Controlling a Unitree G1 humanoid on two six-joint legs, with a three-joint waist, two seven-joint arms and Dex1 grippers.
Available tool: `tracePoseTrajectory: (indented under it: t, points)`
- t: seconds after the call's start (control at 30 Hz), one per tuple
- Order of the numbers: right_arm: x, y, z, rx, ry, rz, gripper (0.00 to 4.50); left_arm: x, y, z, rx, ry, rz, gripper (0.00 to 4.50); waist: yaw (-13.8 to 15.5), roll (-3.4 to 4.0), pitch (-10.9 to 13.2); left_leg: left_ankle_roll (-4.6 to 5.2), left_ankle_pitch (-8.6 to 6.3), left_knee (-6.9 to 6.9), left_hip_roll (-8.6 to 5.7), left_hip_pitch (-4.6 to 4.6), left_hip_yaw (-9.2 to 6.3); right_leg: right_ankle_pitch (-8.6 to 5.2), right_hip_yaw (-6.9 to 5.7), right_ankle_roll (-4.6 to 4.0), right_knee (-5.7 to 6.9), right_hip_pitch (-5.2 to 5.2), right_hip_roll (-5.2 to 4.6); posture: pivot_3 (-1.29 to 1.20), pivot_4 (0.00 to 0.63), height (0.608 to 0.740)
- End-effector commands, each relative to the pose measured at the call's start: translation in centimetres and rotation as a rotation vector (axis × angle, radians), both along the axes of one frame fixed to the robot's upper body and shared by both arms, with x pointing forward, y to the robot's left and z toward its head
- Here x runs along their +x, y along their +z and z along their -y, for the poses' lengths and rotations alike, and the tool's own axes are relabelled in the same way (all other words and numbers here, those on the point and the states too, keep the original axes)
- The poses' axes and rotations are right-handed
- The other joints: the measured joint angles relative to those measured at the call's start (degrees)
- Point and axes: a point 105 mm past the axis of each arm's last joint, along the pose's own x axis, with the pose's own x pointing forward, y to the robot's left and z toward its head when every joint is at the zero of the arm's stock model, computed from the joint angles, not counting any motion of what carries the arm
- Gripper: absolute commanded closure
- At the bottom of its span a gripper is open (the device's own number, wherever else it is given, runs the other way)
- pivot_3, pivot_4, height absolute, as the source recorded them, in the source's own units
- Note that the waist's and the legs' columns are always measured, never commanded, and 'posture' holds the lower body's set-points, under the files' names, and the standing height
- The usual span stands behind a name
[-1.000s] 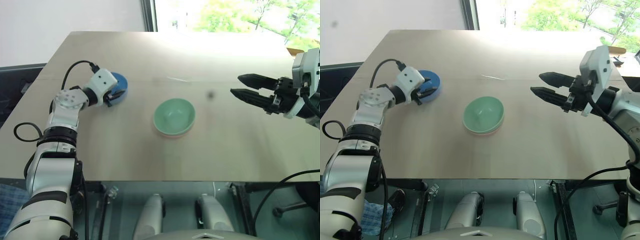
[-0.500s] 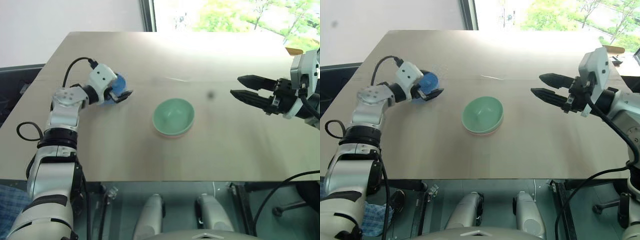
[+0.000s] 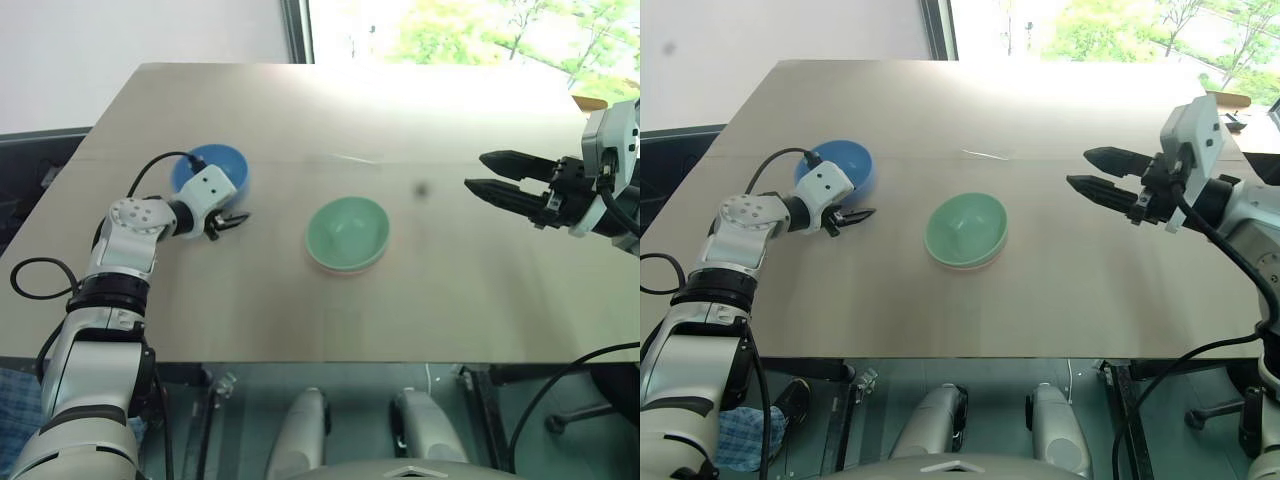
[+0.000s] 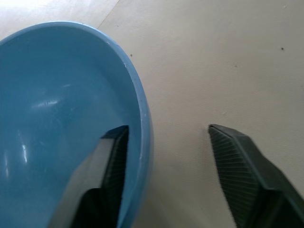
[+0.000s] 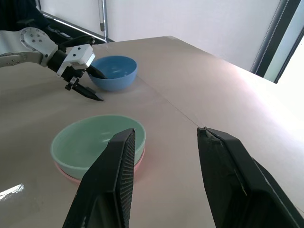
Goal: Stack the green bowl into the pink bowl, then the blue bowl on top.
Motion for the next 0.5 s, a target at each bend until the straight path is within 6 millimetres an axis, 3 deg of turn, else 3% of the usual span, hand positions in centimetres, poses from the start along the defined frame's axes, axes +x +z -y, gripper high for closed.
tracePoseTrajectory:
  t: [0.03, 0.13, 0.33, 0.5]
  points:
    - [-0.4, 0.8, -0.1, -0.01, 0.007, 0.049, 2.32, 0.1, 1.6, -0.2, 0.02, -0.007, 0.056, 3.79, -0.03, 0.0, 0.0, 0.0, 0.0, 0.0, 0.0, 0.0, 0.0, 0.0, 0.0, 0.0, 0.0, 0.0, 0.0, 0.0, 0.15, 0.74]
    - [-0.4, 0.9, -0.1, -0.01, 0.007, 0.05, 2.32, 0.1, 1.9, 0.0, 0.017, -0.027, 0.062, 4.48, -0.02, 0.0, -0.01, 0.0, 0.0, 0.0, 0.0, 0.0, 0.0, 0.0, 0.0, 0.0, 0.01, 0.0, 0.0, 0.0, 0.15, 0.74]
    - [-0.5, 1.0, -0.3, -0.009, 0.022, 0.052, 2.32, 0.1, 2.8, 0.8, 0.02, -0.091, 0.073, 4.48, -0.02, 0.0, 0.0, 0.0, 0.0, 0.01, 0.0, 0.0, 0.01, 0.0, 0.0, 0.0, 0.01, 0.0, 0.0, 0.0, 0.15, 0.74]
    - [-0.5, 1.1, -0.2, -0.01, 0.028, 0.052, 2.32, -0.7, 3.4, 3.5, 0.042, -0.277, 0.013, 4.48, 0.02, 0.0, -0.01, 0.0, 0.0, 0.01, 0.0, 0.0, 0.01, 0.0, 0.0, 0.0, 0.01, 0.0, 0.0, 0.0, 0.15, 0.74]
